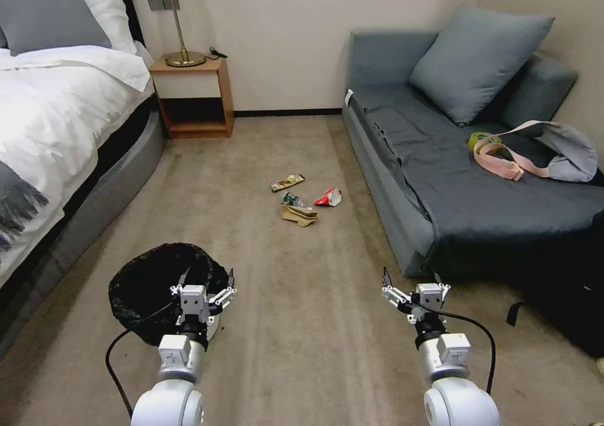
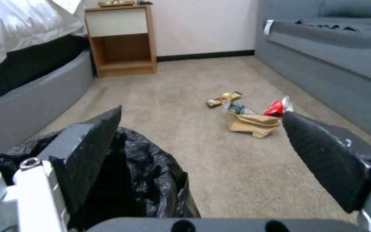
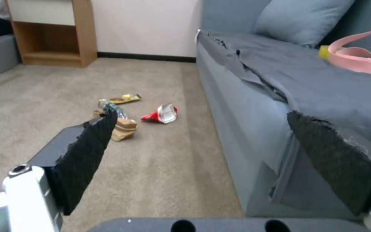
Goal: Pick up the trash bin, then pick up the garbage on the floor and place it into the trash bin.
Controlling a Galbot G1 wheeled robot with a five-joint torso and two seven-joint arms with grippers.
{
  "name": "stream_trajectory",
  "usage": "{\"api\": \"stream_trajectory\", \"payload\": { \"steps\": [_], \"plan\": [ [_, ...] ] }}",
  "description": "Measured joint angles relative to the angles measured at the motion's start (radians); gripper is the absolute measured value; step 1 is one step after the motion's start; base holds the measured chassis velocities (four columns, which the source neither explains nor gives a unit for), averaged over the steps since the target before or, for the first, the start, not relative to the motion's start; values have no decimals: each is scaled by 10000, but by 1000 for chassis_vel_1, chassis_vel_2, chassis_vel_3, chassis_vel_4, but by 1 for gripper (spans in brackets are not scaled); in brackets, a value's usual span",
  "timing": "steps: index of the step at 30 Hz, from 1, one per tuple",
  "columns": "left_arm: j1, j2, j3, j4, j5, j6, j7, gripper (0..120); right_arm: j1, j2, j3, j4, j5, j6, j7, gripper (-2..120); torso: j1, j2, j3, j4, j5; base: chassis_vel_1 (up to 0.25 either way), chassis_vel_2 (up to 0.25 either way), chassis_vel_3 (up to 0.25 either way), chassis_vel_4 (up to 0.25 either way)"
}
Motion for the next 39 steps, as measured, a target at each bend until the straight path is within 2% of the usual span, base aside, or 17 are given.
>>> {"api": "stream_trajectory", "payload": {
  "steps": [36,39],
  "plan": [
    [-18,6,11,0,-4,26,-28,100,0,0,0,0,0,0,0,100,0,0,0,1,0,0,0,0,0],
    [-497,299,314,-237,-237,600,-676,100,-95,83,317,267,3,-102,57,100,0,0,0,3,4,0,0,0,0]
  ]
}}
